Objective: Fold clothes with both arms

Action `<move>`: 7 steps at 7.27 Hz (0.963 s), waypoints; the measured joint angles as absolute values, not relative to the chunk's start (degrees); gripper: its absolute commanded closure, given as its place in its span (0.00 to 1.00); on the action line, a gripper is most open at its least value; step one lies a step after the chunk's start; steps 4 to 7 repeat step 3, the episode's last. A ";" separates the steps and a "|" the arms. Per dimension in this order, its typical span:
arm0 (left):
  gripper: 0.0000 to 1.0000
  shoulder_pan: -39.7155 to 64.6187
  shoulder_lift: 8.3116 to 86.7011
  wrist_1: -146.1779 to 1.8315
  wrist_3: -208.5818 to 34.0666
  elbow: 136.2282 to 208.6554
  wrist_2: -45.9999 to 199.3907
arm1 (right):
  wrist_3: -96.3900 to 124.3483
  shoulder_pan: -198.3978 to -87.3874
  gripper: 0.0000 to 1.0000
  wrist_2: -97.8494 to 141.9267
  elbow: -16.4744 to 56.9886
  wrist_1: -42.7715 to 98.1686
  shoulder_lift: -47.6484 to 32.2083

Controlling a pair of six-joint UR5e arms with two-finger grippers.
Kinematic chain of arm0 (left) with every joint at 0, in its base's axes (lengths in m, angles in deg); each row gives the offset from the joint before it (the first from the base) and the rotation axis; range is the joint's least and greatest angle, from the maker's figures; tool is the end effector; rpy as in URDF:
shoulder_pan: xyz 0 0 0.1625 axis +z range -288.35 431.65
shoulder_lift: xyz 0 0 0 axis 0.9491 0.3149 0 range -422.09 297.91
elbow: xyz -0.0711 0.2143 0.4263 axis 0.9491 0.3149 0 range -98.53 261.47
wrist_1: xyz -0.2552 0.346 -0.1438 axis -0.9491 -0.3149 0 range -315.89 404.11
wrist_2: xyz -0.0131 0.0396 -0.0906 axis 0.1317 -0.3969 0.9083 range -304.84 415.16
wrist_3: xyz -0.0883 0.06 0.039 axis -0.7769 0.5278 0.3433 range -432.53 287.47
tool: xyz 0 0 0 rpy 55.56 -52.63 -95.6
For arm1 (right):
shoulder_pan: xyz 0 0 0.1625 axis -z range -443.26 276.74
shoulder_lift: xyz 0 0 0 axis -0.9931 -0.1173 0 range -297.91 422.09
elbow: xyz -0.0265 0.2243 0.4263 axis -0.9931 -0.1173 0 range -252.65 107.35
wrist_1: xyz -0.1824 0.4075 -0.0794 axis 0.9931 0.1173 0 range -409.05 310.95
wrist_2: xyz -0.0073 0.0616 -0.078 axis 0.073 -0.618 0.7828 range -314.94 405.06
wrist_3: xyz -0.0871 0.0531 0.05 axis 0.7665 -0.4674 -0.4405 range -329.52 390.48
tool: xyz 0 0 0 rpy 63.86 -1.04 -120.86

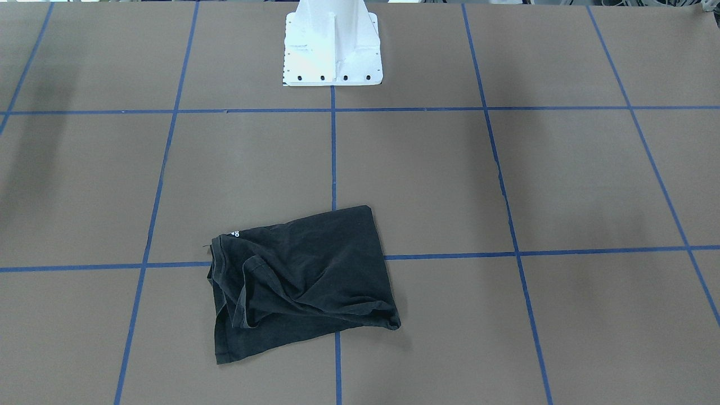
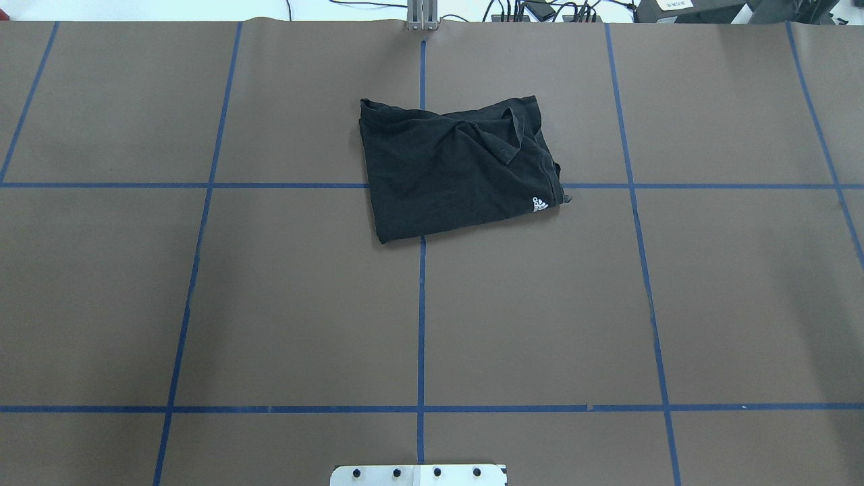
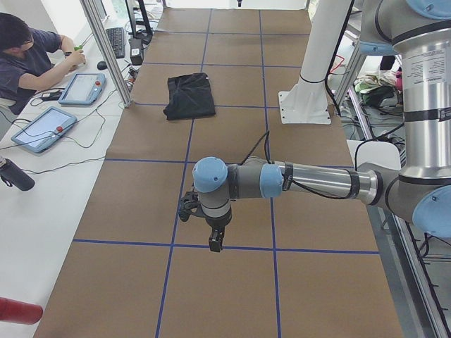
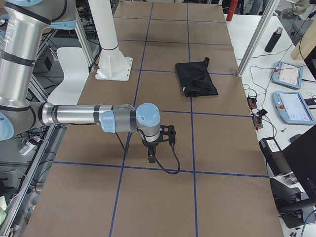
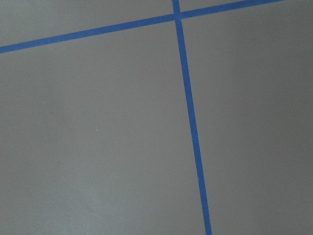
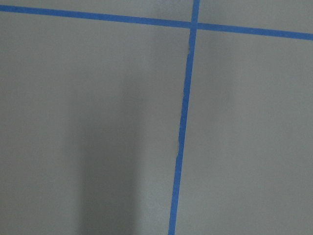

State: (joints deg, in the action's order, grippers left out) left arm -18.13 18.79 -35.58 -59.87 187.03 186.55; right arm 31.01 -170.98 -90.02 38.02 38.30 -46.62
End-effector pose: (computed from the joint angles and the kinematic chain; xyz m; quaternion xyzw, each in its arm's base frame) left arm -0.0563 -0.4481 0.6821 0.0068 0.3545 0.0930 0.9304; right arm 0.0376 -0.3861 0.6766 0.0313 -0.3835 -0.0381 0.9222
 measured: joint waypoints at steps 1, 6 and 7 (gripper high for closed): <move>0.00 -18.12 18.89 -35.60 -59.87 187.82 186.56 | 31.01 -170.98 0.00 -90.05 37.91 38.38 -46.65; 0.00 -18.12 18.92 -35.61 -59.87 189.33 186.50 | 31.01 -170.98 0.00 -90.10 37.41 38.40 -46.66; 0.00 -18.12 18.92 -35.61 -59.87 189.33 186.50 | 31.01 -170.98 0.00 -90.10 37.41 38.40 -46.66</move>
